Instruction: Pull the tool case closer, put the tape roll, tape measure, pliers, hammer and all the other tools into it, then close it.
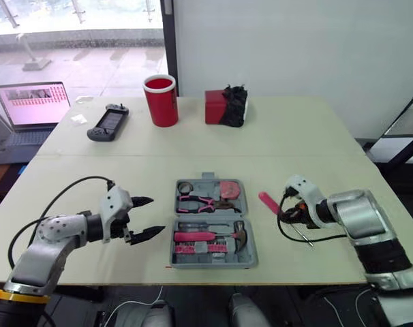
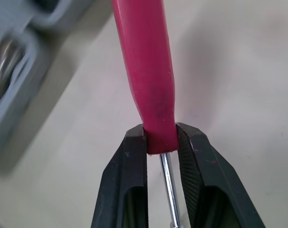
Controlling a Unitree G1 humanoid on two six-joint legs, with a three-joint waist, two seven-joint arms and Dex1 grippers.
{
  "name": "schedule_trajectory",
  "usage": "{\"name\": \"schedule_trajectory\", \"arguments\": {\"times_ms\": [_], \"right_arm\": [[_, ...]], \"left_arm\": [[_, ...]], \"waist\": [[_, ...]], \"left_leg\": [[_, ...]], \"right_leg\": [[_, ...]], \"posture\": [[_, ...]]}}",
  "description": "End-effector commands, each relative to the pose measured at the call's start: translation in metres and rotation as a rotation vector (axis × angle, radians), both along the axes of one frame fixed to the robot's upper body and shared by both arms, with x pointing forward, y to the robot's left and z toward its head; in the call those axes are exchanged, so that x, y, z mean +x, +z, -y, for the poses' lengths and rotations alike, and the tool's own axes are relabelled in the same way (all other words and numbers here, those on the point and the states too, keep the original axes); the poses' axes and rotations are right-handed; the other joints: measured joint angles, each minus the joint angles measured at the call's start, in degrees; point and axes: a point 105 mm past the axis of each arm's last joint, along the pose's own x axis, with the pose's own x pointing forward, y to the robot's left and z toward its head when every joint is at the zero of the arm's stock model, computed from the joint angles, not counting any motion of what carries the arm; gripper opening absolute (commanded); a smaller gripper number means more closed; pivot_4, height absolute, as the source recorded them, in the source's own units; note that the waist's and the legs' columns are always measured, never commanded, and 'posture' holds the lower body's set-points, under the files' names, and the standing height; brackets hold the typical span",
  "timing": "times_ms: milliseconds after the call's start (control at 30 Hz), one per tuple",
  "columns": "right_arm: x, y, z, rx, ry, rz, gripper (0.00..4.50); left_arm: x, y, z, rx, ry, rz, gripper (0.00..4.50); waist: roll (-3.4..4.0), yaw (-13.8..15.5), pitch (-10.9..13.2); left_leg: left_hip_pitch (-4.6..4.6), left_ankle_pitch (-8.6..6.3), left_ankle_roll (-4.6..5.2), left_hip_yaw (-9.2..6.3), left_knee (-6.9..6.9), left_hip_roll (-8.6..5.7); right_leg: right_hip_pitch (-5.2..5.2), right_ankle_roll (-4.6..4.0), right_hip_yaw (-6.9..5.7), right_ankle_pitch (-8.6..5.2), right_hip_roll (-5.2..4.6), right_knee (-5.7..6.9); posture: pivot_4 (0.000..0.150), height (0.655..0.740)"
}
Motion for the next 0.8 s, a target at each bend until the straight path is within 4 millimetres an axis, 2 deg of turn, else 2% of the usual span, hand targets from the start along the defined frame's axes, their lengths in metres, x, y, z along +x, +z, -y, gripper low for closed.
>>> {"name": "schedule_trajectory", "arguments": {"times_ms": [33, 233, 367, 500, 533, 633, 733, 800], "right_arm": [[-0.002, -0.011, 0.003, 0.001, -0.07, -0.034, 0.38], [0.002, -0.02, -0.006, -0.018, -0.084, -0.004, 0.38], [0.002, -0.018, -0.009, -0.008, -0.087, 0.006, 2.32], [0.003, 0.001, -0.001, -0.05, -0.06, 0.083, 4.34], [0.002, 0.006, 0.005, -0.072, -0.045, 0.099, 4.47], [0.001, 0.019, 0.024, -0.156, 0.02, 0.186, 4.47], [-0.005, 0.033, 0.008, -0.071, 0.168, 0.28, 4.47], [-0.005, 0.029, 0.005, -0.122, 0.224, 0.333, 4.47]], "left_arm": [[-0.001, 0.014, 0.003, -0.009, -0.015, 0.039, 4.5], [-0.005, 0.015, 0.011, -0.016, -0.044, 0.035, 4.5], [-0.008, 0.013, 0.015, -0.015, -0.061, 0.024, 4.5], [-0.008, 0.014, 0.014, -0.012, -0.066, 0.024, 4.5], [-0.009, 0.014, 0.014, -0.012, -0.071, 0.022, 4.5], [-0.009, 0.017, 0.015, -0.021, -0.086, 0.014, 4.5], [-0.009, 0.02, 0.016, -0.031, -0.101, 0.011, 4.5], [-0.009, 0.021, 0.016, -0.033, -0.105, 0.009, 4.5]], "waist": [[0.0, 0.02, 0.0], [-0.01, -0.07, 0.0], [-0.03, -0.26, -0.02], [-0.02, -0.15, -0.01], [-0.01, -0.03, 0.0], [0.04, 0.28, 0.02], [0.04, -0.17, 0.02], [0.04, -0.34, 0.02]], "left_leg": [[0.0, 0.0, 0.0, 0.0, -0.02, 0.0], [-0.01, 0.0, 0.0, 0.0, -0.03, 0.0], [0.0, 0.0, 0.0, 0.0, -0.02, 0.0], [0.0, 0.0, 0.0, 0.0, -0.01, 0.0], [-0.02, 0.0, 0.0, 0.01, -0.02, 0.0], [-0.41, 0.0, 0.0, 0.01, 0.02, -0.05], [-0.74, 0.0, 0.0, 0.0, 0.05, -0.04], [-0.7, 0.0, 0.01, 0.0, 0.01, 0.03]], "right_leg": [[0.0, 0.01, 0.0, 0.0, 0.0, 0.0], [-0.01, 0.01, 0.0, -0.01, 0.0, -0.04], [0.0, 0.01, 0.0, -0.01, 0.01, -0.05], [0.0, 0.01, 0.01, -0.01, 0.0, -0.06], [-0.02, 0.01, 0.01, -0.01, 0.0, -0.07], [-0.31, 0.03, 0.01, -0.01, -0.06, -0.1], [-0.66, 0.06, 0.0, 0.01, -0.05, -0.09], [-0.7, 0.2, 0.0, 0.09, 0.05, -0.03]], "posture": [[0.15, 0.7272], [0.15, 0.7272], [0.15, 0.7272], [0.15, 0.7272], [0.15, 0.7272], [0.15, 0.7272], [0.15, 0.7272], [0.15, 0.7272]]}}
